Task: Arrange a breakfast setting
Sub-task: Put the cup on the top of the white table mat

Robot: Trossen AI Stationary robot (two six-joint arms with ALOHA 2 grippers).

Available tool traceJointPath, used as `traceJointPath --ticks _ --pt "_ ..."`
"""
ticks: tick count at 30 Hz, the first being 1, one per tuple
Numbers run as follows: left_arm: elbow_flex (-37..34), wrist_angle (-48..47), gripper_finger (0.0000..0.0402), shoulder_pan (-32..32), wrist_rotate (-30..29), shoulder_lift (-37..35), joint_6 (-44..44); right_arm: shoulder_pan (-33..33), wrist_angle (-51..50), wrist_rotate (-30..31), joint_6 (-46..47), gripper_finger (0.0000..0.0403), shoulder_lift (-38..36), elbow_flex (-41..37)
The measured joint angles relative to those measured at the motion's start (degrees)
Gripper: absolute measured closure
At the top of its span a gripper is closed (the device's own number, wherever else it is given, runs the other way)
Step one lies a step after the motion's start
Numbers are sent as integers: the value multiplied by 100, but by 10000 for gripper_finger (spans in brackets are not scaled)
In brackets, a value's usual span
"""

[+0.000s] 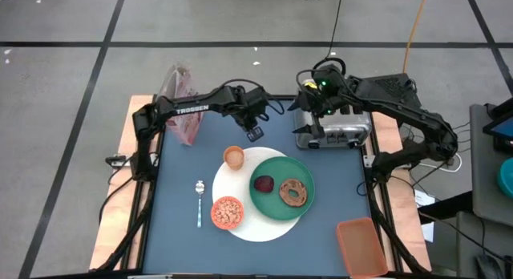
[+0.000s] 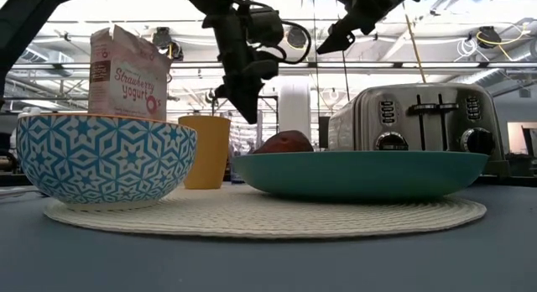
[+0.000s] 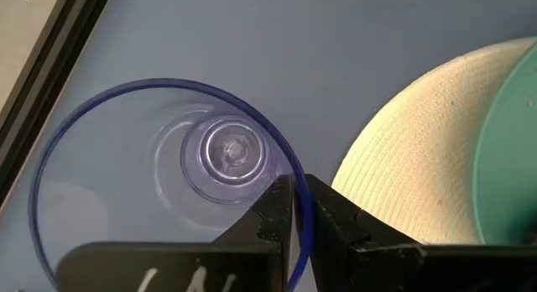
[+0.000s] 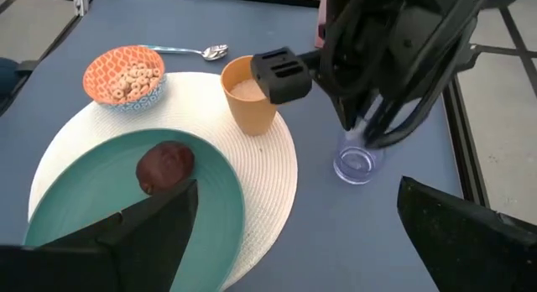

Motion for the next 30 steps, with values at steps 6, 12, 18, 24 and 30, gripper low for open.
traceJointPath --ticks 6,12,18,24,30 --pt "8 91 370 -44 -51 45 -57 1 -5 0 13 7 -23 -12" --pt "194 34 367 -37 -129 59 -294 2 0 0 8 7 -23 -12" --pt "434 3 326 -42 -124 57 -272 2 -6 0 -2 7 -23 -12" --pt "479 -102 271 -43 -112 54 -292 2 -7 0 2 7 -23 -12" --pt "479 -157 248 -68 -111 54 -292 2 -9 0 7 7 -23 -12"
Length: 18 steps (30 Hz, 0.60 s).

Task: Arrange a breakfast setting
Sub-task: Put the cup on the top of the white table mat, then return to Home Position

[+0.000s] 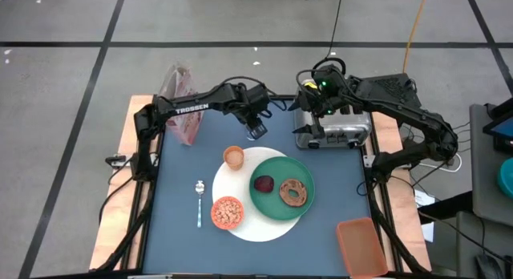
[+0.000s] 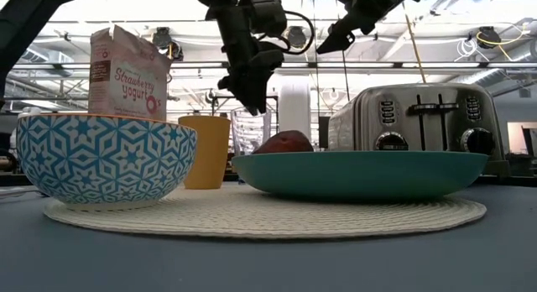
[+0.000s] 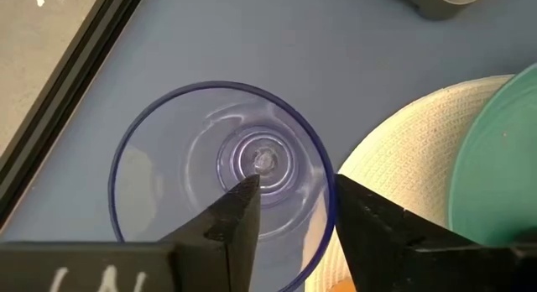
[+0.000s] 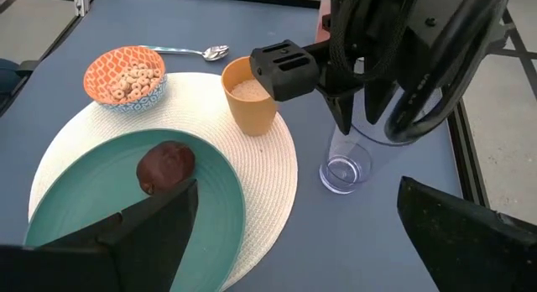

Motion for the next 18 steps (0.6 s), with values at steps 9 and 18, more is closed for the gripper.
traceJointPath --ticks 9,18 --pt "4 -42 247 -6 2 -147 -2 0 -2 2 3 7 0 0" --pt "640 -616 247 -6 2 -207 118 2 -5 2 6 7 2 0"
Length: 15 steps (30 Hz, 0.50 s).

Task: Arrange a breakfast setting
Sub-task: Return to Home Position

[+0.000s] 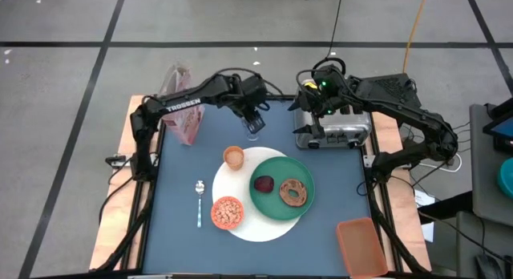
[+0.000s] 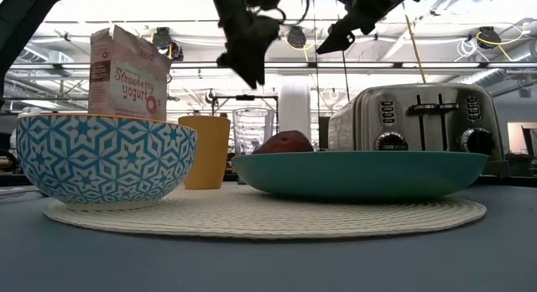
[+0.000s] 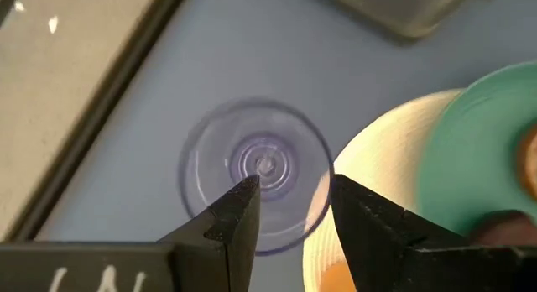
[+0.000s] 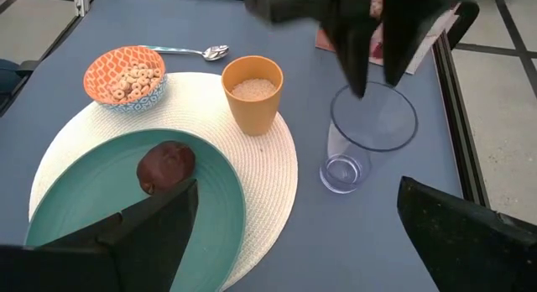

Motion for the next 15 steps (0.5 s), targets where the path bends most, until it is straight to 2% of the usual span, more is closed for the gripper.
traceJointPath --ticks 12,15 --pt "2310 -932 247 0 -2 -2 298 0 -28 0 3 7 0 2" --pt "2241 -925 247 2 -7 -324 326 0 -74 0 103 7 0 2"
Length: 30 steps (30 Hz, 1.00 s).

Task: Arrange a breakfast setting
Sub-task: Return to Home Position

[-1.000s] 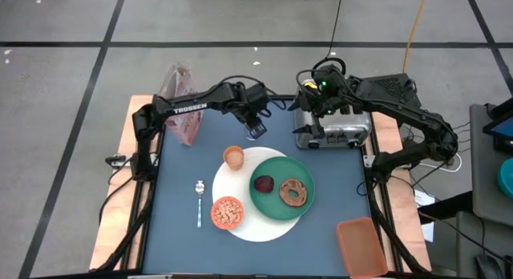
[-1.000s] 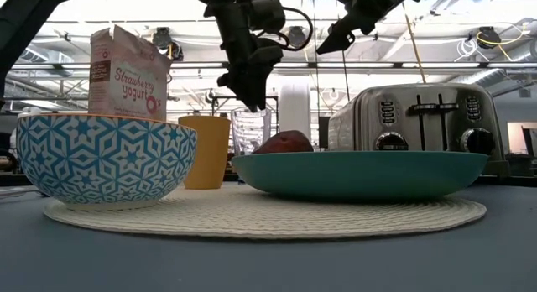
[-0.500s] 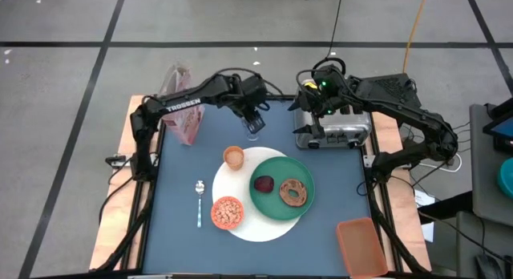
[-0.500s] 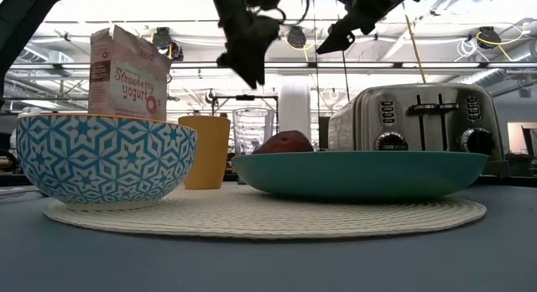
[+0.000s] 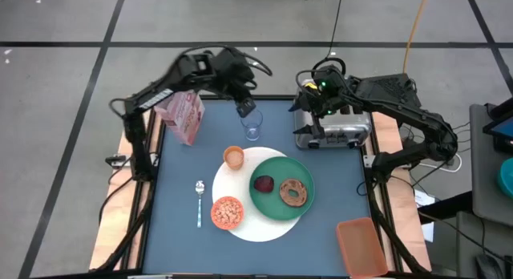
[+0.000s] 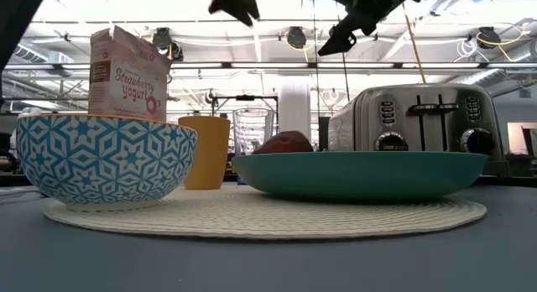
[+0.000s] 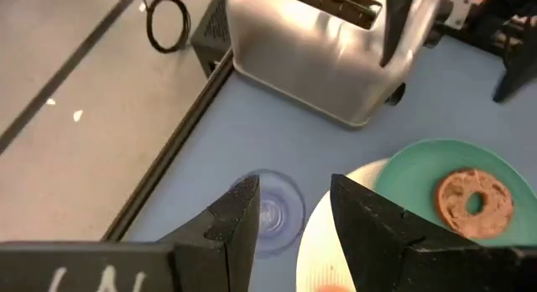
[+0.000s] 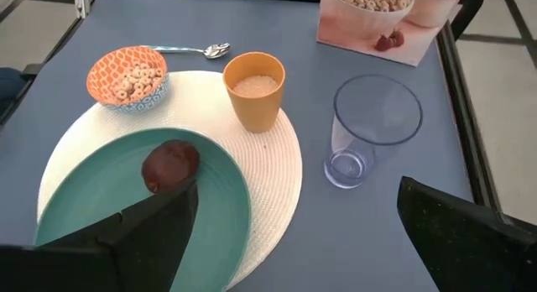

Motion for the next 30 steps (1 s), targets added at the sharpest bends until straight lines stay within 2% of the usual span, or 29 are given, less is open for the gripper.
traceJointPath --ticks 8,12,15,22,25,30 --pt "-102 -124 247 -82 -320 -1089 410 -4 -176 15 119 7 -387 0" --pt "-804 -106 247 -249 -335 -1899 540 -4 -189 22 137 7 -700 -77" --pt "-2089 476 247 -438 -336 -2817 626 -4 -116 22 257 7 -1012 -395" --pt "-6150 3461 247 -674 -77 -5585 768 -4 838 56 1022 7 -2138 -1711" --pt "-7668 4486 247 -675 37 -6655 761 -4 1165 420 1400 7 -2698 -2222" --pt "-9569 5495 247 -673 59 -8165 654 -4 1531 760 1782 7 -3484 -2790"
